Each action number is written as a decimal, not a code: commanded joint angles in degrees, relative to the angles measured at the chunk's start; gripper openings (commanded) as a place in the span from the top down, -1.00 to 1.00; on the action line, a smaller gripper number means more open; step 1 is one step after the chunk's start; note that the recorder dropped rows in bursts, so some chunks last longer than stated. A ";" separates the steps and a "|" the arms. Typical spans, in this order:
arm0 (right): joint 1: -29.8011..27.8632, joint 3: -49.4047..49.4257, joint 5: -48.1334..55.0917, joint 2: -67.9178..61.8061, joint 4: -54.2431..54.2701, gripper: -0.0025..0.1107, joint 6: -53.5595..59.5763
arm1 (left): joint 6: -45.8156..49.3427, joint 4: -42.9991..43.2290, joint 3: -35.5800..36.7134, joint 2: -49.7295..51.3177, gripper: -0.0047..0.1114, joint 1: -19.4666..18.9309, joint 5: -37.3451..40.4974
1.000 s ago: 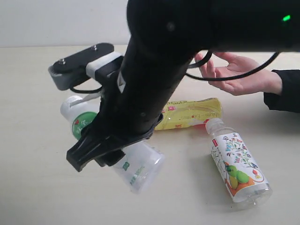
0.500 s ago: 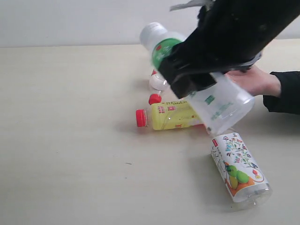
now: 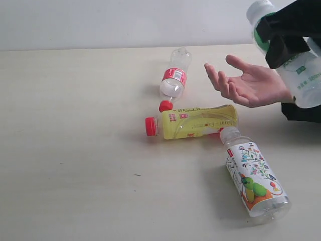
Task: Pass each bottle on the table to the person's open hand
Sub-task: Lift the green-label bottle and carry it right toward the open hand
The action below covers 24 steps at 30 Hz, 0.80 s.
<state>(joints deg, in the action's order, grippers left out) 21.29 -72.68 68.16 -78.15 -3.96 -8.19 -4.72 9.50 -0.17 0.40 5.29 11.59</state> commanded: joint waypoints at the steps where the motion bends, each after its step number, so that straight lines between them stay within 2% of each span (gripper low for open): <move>1: -5.56 -0.23 -0.76 -3.34 3.96 0.96 5.01 | 0.17 0.17 0.17 -0.40 0.92 -0.20 -0.50; 3: -6.82 -0.23 -2.13 -6.22 6.80 0.96 6.18 | 0.17 0.17 0.17 -0.40 0.92 -0.20 -0.50; 7: -6.82 -0.35 -7.86 -12.63 7.07 0.96 6.17 | 0.17 0.17 0.17 -0.40 0.92 -0.20 -0.50; 13: -6.82 -0.56 -10.68 -18.56 6.96 0.96 7.87 | 0.17 0.17 0.17 -0.40 0.92 -0.20 -0.50; 18: -6.82 -5.82 -10.68 -20.11 8.75 0.96 8.19 | 0.17 0.17 0.17 -0.40 0.92 -0.20 -0.50; 24: -6.82 -7.25 -9.66 -22.51 9.32 0.96 8.19 | 0.17 0.17 0.17 -0.40 0.92 -0.20 -0.50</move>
<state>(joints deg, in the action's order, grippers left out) 14.88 -79.38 57.86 -99.43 5.40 -0.58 -4.72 9.50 -0.17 0.40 5.29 11.59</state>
